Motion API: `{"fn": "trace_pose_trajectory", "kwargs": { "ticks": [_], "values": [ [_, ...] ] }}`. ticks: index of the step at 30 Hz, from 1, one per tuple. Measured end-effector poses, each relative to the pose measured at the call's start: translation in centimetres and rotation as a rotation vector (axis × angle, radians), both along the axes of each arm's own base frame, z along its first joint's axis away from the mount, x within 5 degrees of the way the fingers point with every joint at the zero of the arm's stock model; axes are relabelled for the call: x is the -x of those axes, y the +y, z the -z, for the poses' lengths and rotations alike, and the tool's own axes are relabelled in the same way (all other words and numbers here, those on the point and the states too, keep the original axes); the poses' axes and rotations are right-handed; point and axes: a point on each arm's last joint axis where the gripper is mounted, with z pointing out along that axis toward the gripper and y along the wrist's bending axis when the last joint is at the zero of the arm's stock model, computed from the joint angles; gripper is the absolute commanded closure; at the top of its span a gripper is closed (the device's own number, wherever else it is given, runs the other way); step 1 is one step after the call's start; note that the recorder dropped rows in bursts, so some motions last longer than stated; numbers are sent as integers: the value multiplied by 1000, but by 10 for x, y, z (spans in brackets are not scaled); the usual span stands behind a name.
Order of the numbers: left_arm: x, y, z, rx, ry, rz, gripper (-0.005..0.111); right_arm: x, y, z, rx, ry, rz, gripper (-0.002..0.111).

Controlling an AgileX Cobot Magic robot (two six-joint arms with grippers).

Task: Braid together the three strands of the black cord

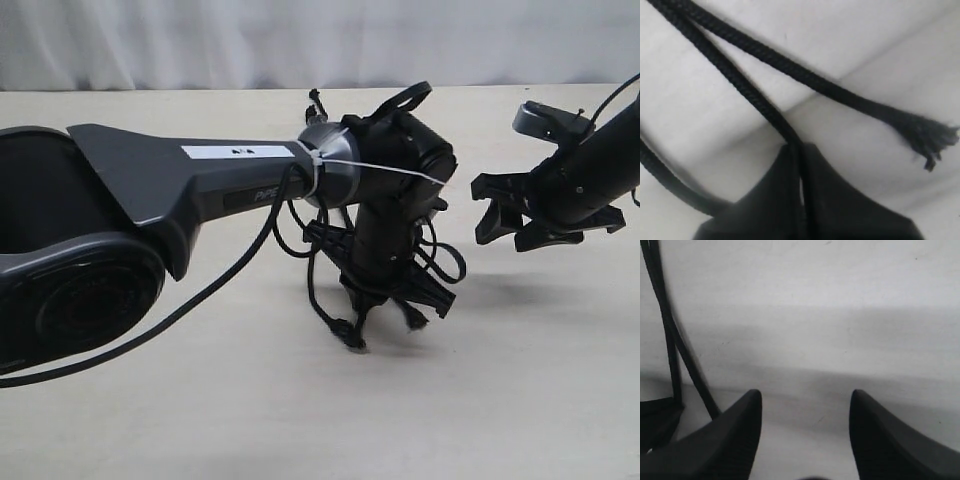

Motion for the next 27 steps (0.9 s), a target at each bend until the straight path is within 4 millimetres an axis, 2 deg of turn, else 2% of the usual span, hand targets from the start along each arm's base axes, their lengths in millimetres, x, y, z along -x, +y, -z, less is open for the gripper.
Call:
{"fn": "trace_pose_trajectory", "kwargs": {
  "ticks": [6,8,13,16,23,24,27],
  "values": [
    [0,-1,-2,15,-2,-3,106,0,0,0,0,0,0,57],
    [-1,0,-5,26,-2,-20,100,0,0,0,0,0,0,57],
    [0,-1,-8,44,8,-53,70,0,0,0,0,0,0,57],
    [0,-1,-8,48,11,-83,62,0,0,0,0,0,0,57],
    [0,1,0,46,-11,-93,64,0,0,0,0,0,0,57],
    [0,1,1,50,-15,-102,69,0,0,0,0,-2,1,57],
    [0,1,2,61,-26,-108,101,0,0,0,1,-3,1,57]
  ]
}}
